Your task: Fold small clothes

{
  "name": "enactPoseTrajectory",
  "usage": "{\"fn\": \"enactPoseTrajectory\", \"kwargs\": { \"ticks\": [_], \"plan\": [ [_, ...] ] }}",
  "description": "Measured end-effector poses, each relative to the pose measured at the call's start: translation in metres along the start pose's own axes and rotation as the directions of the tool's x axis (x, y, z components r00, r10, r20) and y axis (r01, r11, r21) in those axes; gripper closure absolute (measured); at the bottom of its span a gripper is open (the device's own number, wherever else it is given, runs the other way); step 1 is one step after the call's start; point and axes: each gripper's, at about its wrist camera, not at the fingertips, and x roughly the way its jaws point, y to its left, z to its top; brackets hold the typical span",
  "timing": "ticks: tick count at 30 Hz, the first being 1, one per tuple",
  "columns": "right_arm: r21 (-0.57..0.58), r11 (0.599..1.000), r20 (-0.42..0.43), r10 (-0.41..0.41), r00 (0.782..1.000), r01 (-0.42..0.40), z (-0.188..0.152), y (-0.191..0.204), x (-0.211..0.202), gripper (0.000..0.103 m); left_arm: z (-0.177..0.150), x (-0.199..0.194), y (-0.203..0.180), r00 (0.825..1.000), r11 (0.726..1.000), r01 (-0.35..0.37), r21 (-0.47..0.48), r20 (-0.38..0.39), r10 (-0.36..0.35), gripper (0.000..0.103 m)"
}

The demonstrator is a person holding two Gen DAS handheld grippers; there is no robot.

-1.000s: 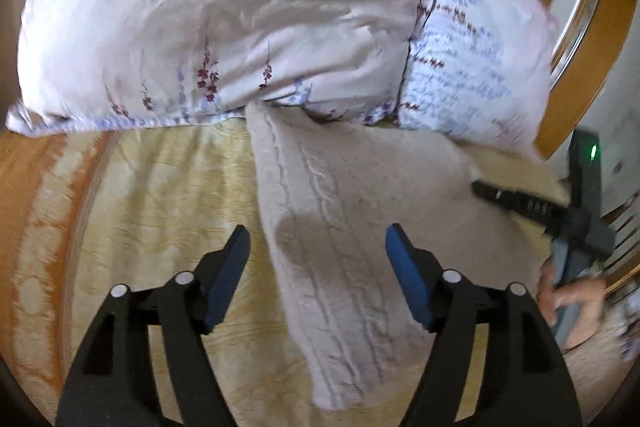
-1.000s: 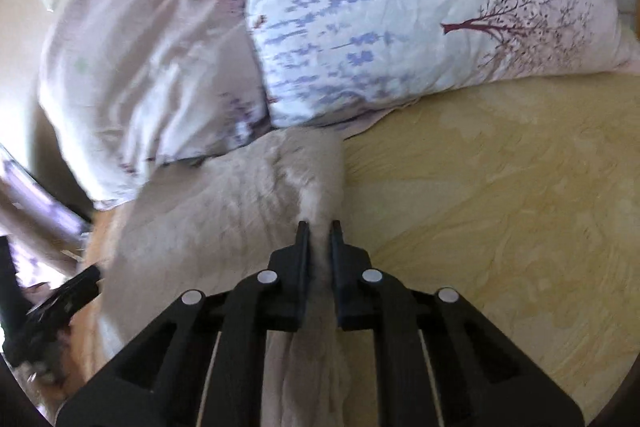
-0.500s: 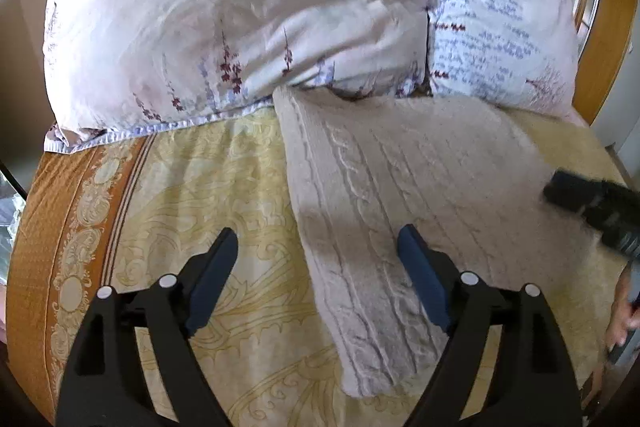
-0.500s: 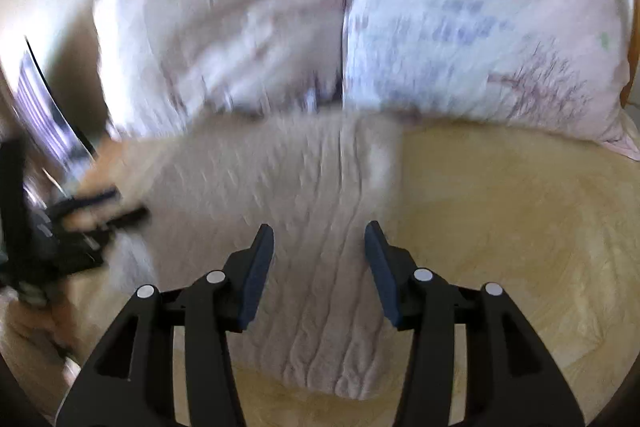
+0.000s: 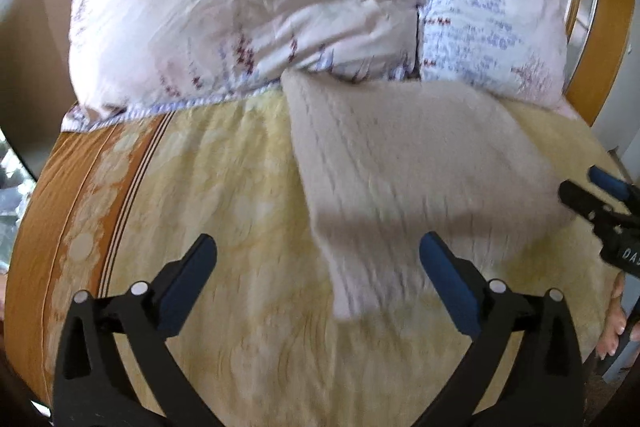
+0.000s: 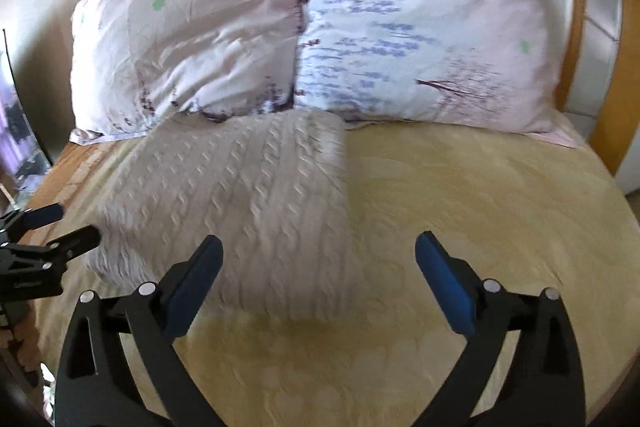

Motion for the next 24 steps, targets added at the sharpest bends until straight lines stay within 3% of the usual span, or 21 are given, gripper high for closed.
{"fn": "enactPoseTrajectory", "kwargs": {
  "ticks": [2,7,10,17,24],
  "plan": [
    [0.02,0.999,-0.013,-0.037,0.999,0.037,-0.01,0.0,-0.004,0.001,-0.01,0.0,0.0,0.999,1.0,-0.024,-0.003,-0.021,0.024,0.002],
    [0.014,1.0,-0.101,0.002,0.995,-0.001,-0.029,0.009,-0.001,0.001,-0.032,0.01,-0.005,0.996,1.0,-0.022,-0.014,-0.089,0.021,0.002],
    [-0.017,1.0,-0.118,-0.022,0.993,0.02,-0.036,0.019,0.002,0.001,-0.039,0.02,-0.009,0.986,0.996,-0.082,-0.015,-0.146,0.079,0.002],
    [-0.038,0.999,-0.175,-0.042,0.984,0.036,-0.048,0.031,0.015,0.001,-0.042,0.019,-0.011,0.979,0.993,-0.118,-0.024,-0.168,0.112,0.002],
    [-0.023,0.999,-0.227,-0.05,0.973,0.046,-0.054,0.032,0.025,0.001,-0.042,0.019,-0.011,0.979,0.998,-0.048,-0.051,-0.202,0.037,0.002]
  ]
}}
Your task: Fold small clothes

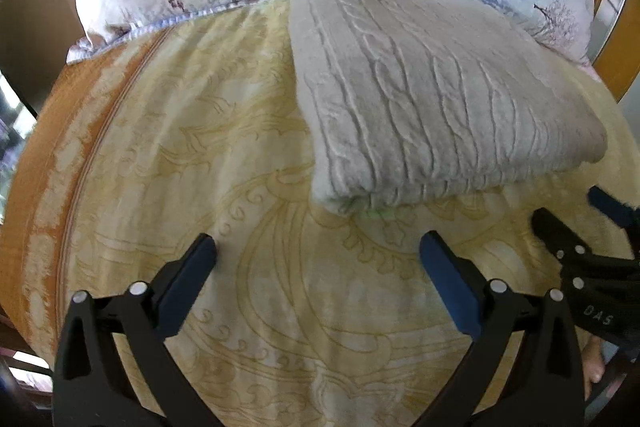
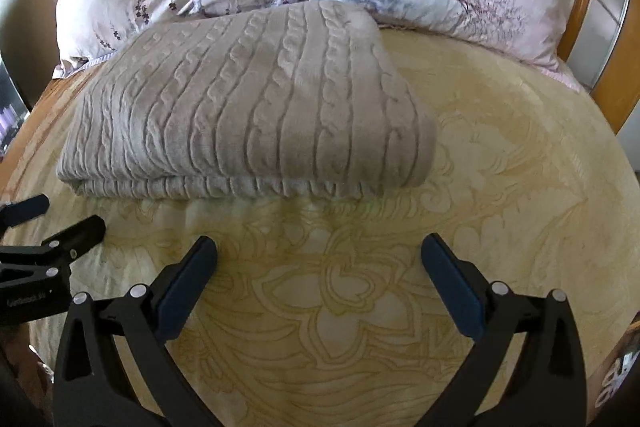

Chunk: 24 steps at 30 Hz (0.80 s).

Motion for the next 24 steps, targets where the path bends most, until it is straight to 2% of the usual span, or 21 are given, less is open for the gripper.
{"fn": "enactPoseTrajectory", "kwargs": {
  "ticks": [24],
  "plan": [
    [-0.006,1.0,0.003,0.001,1.0,-0.001,0.0,0.0,0.0001,0.001,0.0022,0.0004,-0.0003,1.0,1.0,-0.003,-0.007,-0.01,0.003,0.002]
  ]
}}
